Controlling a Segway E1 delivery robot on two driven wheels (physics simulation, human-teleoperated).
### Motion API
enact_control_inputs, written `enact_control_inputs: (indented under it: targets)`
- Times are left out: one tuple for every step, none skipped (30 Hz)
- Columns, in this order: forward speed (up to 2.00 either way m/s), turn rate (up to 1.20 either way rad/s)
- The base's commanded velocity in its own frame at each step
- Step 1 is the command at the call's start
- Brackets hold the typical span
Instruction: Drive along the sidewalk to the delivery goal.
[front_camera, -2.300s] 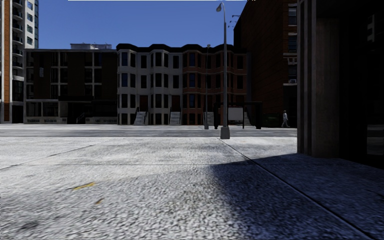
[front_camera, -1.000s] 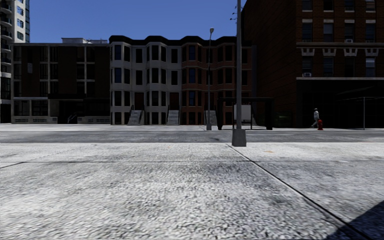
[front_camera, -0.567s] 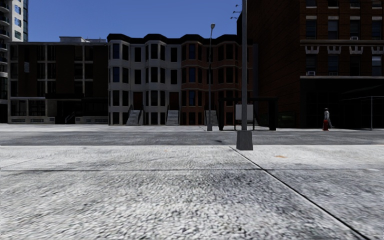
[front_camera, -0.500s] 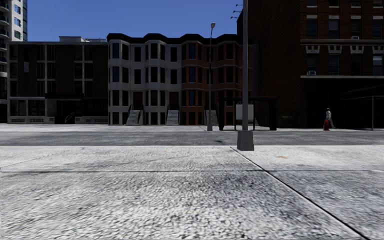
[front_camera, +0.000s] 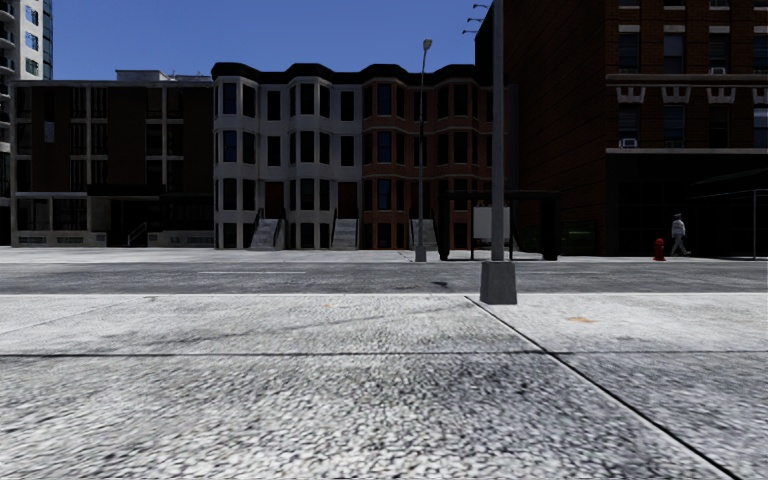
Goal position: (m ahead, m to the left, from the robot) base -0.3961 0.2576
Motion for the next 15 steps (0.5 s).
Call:
enact_control_inputs:
  targets:
    - [0.0, 0.0]
    - [0.0, 0.0]
    - [0.0, 0.0]
    - [0.0, 0.0]
    - [0.0, 0.0]
    - [0.0, 0.0]
    - [0.0, 0.0]
    - [0.0, 0.0]
    - [0.0, 0.0]
    - [0.0, 0.0]
    - [0.0, 0.0]
    - [0.0, 0.0]
    - [0.0, 0.0]
    - [0.0, 0.0]
    - [0.0, 0.0]
